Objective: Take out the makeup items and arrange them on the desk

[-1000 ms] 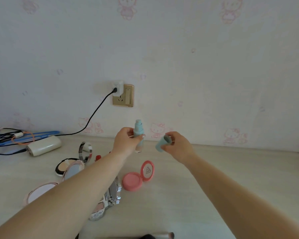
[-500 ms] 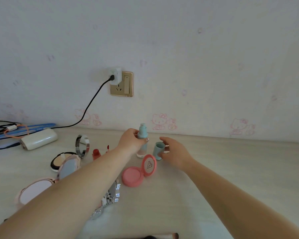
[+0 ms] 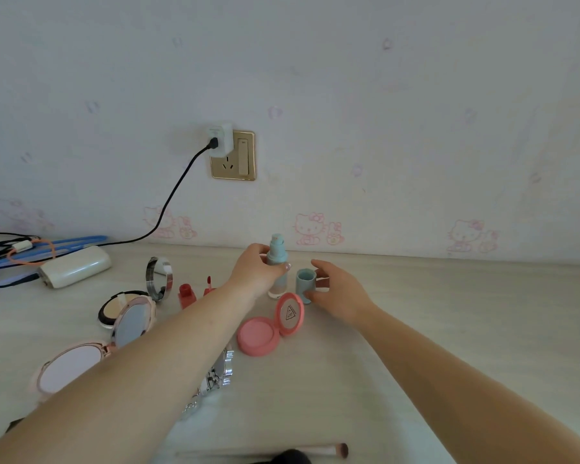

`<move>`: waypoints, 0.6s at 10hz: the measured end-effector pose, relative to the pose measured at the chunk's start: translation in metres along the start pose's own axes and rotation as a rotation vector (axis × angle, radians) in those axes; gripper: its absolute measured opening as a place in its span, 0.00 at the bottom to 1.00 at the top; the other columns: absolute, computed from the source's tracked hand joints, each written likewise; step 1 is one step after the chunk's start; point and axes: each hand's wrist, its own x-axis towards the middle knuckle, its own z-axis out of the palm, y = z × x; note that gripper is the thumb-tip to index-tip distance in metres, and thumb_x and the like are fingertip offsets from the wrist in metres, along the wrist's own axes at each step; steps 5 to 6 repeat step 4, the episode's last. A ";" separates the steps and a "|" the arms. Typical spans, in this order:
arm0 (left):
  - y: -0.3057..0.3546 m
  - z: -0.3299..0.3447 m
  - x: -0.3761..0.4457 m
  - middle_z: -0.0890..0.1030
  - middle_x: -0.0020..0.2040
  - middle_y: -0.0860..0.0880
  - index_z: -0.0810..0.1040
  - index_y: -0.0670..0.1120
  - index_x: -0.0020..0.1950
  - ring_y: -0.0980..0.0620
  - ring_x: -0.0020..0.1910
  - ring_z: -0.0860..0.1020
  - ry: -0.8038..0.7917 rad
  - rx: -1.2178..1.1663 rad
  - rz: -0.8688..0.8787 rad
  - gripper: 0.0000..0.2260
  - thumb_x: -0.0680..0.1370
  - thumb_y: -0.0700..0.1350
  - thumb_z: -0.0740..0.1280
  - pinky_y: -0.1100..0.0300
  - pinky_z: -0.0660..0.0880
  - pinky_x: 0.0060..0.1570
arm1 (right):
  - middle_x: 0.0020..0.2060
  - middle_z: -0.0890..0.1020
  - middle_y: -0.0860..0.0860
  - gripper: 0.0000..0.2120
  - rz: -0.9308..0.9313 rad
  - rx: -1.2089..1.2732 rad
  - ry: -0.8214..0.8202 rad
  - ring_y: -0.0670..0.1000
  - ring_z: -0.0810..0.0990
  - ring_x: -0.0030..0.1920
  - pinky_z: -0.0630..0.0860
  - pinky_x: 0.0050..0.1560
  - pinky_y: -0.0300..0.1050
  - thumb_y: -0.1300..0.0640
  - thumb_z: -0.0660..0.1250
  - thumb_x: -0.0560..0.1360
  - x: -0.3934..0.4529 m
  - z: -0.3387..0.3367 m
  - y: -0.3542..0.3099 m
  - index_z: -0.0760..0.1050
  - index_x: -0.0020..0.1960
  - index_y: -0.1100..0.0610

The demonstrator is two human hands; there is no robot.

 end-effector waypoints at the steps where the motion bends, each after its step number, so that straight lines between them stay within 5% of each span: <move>1: -0.003 0.001 0.000 0.78 0.56 0.45 0.71 0.41 0.64 0.50 0.51 0.76 -0.022 -0.031 -0.010 0.22 0.72 0.43 0.73 0.59 0.70 0.49 | 0.61 0.76 0.49 0.31 0.006 0.010 0.022 0.46 0.76 0.59 0.68 0.55 0.35 0.57 0.69 0.73 0.000 0.000 0.004 0.62 0.73 0.54; 6: 0.016 -0.014 -0.013 0.73 0.66 0.46 0.66 0.46 0.70 0.51 0.61 0.73 0.026 -0.149 0.019 0.30 0.71 0.44 0.74 0.60 0.68 0.56 | 0.64 0.74 0.50 0.30 0.039 0.121 0.106 0.47 0.73 0.64 0.68 0.58 0.39 0.52 0.68 0.74 -0.013 -0.015 -0.003 0.62 0.73 0.54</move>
